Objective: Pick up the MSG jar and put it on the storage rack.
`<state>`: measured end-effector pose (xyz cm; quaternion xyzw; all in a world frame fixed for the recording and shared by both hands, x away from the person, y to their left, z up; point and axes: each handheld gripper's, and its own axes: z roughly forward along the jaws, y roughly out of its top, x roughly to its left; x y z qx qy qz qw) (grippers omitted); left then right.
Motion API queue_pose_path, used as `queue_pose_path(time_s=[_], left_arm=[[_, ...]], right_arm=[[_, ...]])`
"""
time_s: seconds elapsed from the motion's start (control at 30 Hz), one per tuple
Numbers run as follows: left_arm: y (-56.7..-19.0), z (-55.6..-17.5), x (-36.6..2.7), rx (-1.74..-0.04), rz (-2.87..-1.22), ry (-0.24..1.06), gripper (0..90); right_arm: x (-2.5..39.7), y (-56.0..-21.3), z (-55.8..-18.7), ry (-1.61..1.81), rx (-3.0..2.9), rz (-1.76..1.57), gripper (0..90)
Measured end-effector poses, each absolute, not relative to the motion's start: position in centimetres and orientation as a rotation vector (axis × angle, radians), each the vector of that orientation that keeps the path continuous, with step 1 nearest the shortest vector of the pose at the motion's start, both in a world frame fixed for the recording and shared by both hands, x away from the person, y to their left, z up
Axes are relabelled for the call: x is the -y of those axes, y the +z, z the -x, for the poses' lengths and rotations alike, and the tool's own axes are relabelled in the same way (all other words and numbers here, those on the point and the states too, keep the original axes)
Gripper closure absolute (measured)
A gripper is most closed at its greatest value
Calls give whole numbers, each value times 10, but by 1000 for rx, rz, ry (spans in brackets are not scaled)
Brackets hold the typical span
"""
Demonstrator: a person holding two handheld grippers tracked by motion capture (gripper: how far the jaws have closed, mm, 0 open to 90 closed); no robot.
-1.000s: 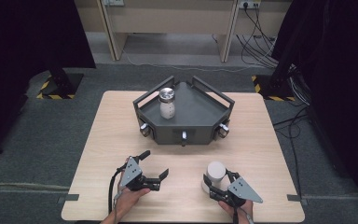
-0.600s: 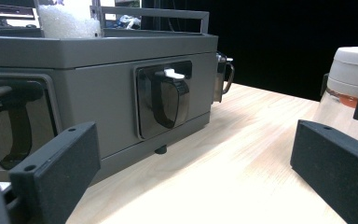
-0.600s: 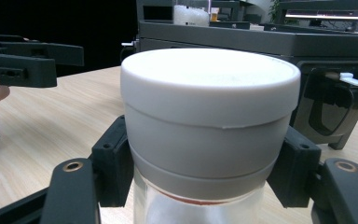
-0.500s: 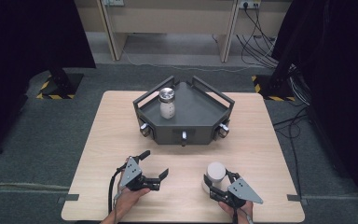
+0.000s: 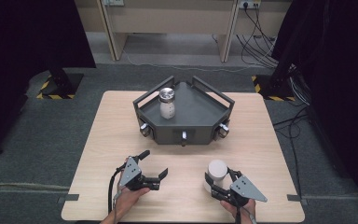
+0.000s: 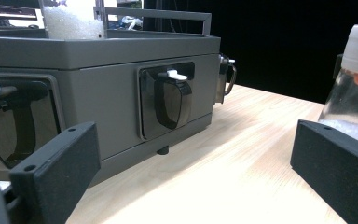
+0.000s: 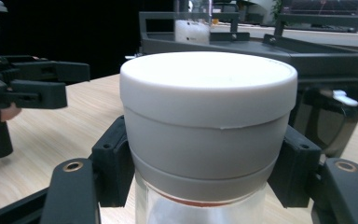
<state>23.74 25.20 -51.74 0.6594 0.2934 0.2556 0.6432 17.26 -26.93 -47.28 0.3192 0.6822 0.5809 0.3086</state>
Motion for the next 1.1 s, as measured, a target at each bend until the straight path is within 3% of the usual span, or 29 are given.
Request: queue_pose_path(time_s=[1.1], left_arm=[[-517,-237,-252,-671,-1502,582,10]], right_arm=[[228,-365,-245,1552,-1823,-772,348]])
